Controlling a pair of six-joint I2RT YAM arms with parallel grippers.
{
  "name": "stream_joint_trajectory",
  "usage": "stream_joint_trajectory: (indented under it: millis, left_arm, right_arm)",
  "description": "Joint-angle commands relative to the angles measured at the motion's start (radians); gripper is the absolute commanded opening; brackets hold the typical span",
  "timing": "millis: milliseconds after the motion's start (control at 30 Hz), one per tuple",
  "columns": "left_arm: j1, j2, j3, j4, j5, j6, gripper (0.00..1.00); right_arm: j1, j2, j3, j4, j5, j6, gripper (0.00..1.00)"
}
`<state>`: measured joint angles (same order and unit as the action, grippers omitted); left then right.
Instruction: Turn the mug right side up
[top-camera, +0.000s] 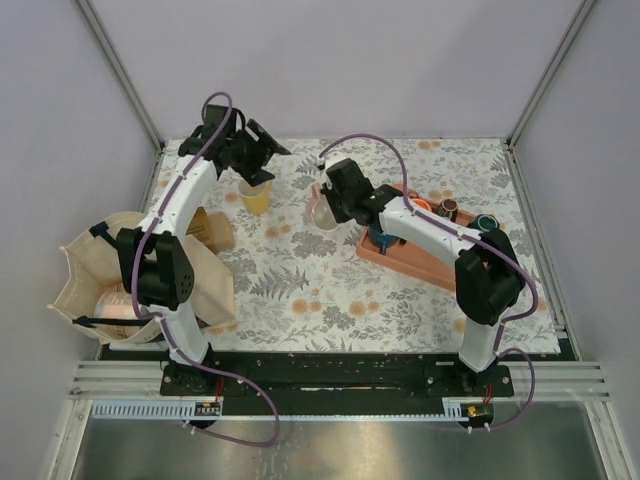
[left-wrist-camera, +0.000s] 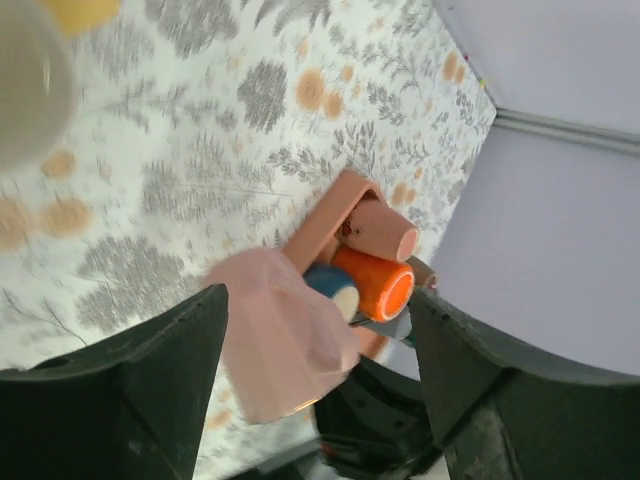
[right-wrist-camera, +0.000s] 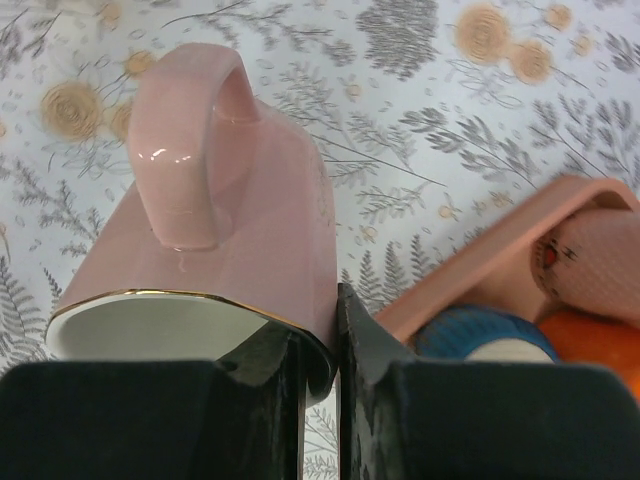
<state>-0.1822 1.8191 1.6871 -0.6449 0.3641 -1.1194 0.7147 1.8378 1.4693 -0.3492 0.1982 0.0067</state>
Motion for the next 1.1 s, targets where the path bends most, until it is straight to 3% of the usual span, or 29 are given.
stream_joint_trajectory:
  millis: [0,167,300,433,567,767,1000,1033,1067]
  left_arm:
    - [-0.048,0.011,0.203,-0.045,-0.134,0.563,0.77]
    - [-0.135,-0.033,0.149,-0.081,-0.134,0.737,0.79]
    - [-0.216,-0.058,0.086,-0.041,-0.137,0.816,0.71]
    - [-0.293,-0.104,-0.015,0.103,-0.192,0.895,0.66]
    - [-0.347,-0.089,-0.027,0.123,-0.263,0.975,0.61]
    - [-0.364,-0.053,-0.058,0.145,-0.394,0.998,0.39]
    - [-0.369,-0.03,-0.096,0.243,-0.49,1.066,0.4]
    - [-0.369,-0.027,-0.098,0.246,-0.482,1.072,0.39]
    - [-0.367,-0.023,-0.101,0.249,-0.469,1.075,0.31]
  right_arm:
    - [-0.061,-0.022,0.163,-0.125,0.112,0.206,0.0]
    - [-0.101,-0.011,0.21,-0.155,0.023,0.294,0.0]
    - [-0.104,0.027,0.256,-0.166,-0.011,0.318,0.0]
    - [-0.106,0.061,0.299,-0.174,-0.052,0.312,0.0]
    - [-0.107,0.063,0.304,-0.166,-0.074,0.337,0.0]
    - [-0.123,0.057,0.284,-0.143,-0.138,0.361,0.0]
    - [-0.139,0.054,0.263,-0.119,-0.255,0.394,0.0]
    - [-0.141,0.054,0.263,-0.111,-0.27,0.401,0.0]
    - [-0.146,0.055,0.258,-0.103,-0.293,0.403,0.0]
